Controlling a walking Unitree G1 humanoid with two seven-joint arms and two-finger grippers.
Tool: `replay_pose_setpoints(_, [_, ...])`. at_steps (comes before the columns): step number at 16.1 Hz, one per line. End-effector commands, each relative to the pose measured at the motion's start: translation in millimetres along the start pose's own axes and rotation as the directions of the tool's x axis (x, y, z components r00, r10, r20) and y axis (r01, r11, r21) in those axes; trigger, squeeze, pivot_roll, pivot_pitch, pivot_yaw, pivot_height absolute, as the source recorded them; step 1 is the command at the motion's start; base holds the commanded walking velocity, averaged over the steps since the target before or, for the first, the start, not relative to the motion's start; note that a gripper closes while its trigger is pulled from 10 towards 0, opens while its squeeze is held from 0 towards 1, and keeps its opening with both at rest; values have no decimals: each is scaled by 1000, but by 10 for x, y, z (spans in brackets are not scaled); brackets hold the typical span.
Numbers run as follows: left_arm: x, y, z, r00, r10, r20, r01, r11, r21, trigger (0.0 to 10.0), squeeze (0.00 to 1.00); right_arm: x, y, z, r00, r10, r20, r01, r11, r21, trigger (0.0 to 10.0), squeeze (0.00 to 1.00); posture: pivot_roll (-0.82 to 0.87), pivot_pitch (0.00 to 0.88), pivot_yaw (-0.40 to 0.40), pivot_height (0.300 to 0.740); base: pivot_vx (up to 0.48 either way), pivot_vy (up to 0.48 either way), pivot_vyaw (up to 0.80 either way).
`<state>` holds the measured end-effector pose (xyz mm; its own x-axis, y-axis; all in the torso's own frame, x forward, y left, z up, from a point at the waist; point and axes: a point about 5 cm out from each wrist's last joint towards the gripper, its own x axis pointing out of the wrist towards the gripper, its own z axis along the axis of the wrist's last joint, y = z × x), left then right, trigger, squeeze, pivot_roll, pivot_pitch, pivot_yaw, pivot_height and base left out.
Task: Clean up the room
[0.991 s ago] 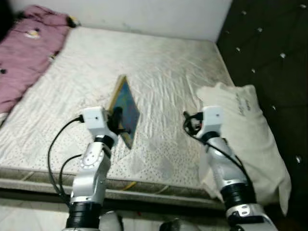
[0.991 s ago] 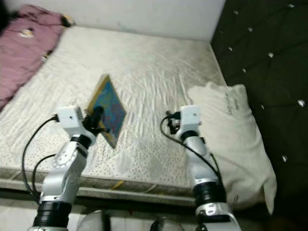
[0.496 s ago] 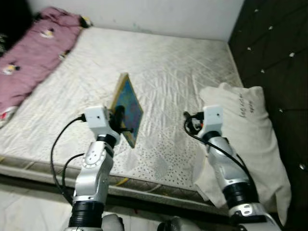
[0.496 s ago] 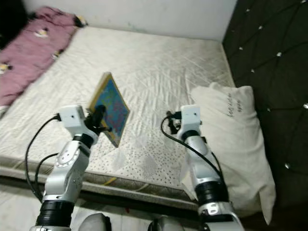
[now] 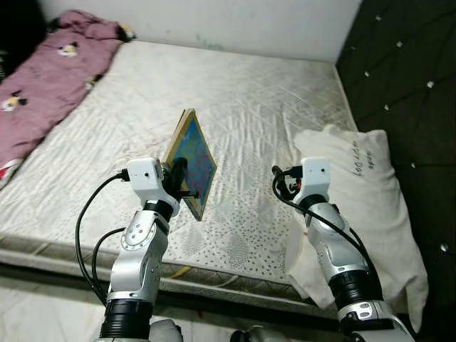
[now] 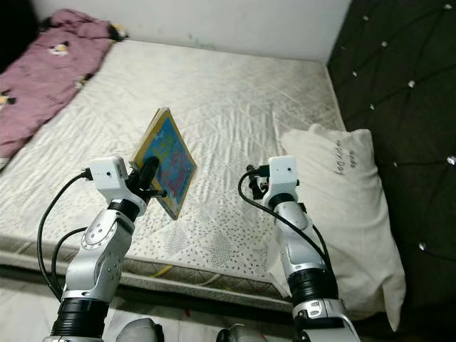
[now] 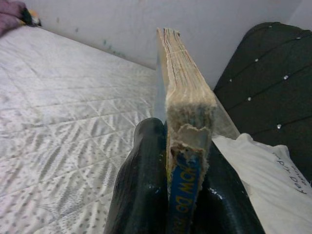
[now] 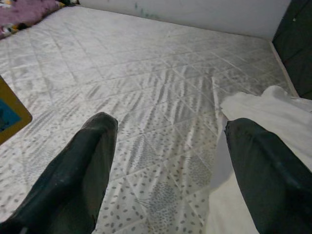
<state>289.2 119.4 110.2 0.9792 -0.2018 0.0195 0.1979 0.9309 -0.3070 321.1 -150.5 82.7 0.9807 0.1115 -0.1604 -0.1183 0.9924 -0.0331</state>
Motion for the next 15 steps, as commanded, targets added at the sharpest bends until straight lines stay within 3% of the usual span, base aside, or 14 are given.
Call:
replay_pose_setpoints(1, [18,-72,119,998,-31,59,31,1000,-4,10000,0,11,-6,50,1000,-3,13,3,1000,9,10000,0,2,0,-59,740,0,0,0])
replay_pose_setpoints(5, [17,-72,120,998,-35,59,35,999,-7,10000,0,16,-8,49,1000,0,7,0,1000,9,10000,0,0,0,-61,740,184,0,0])
replay_pose_setpoints(15, [32,-60,114,998,-22,50,22,1000,-7,10000,0,32,1,29,1000,-1,-13,1,1000,10,10000,0,1,0,-57,740,24,0,-800])
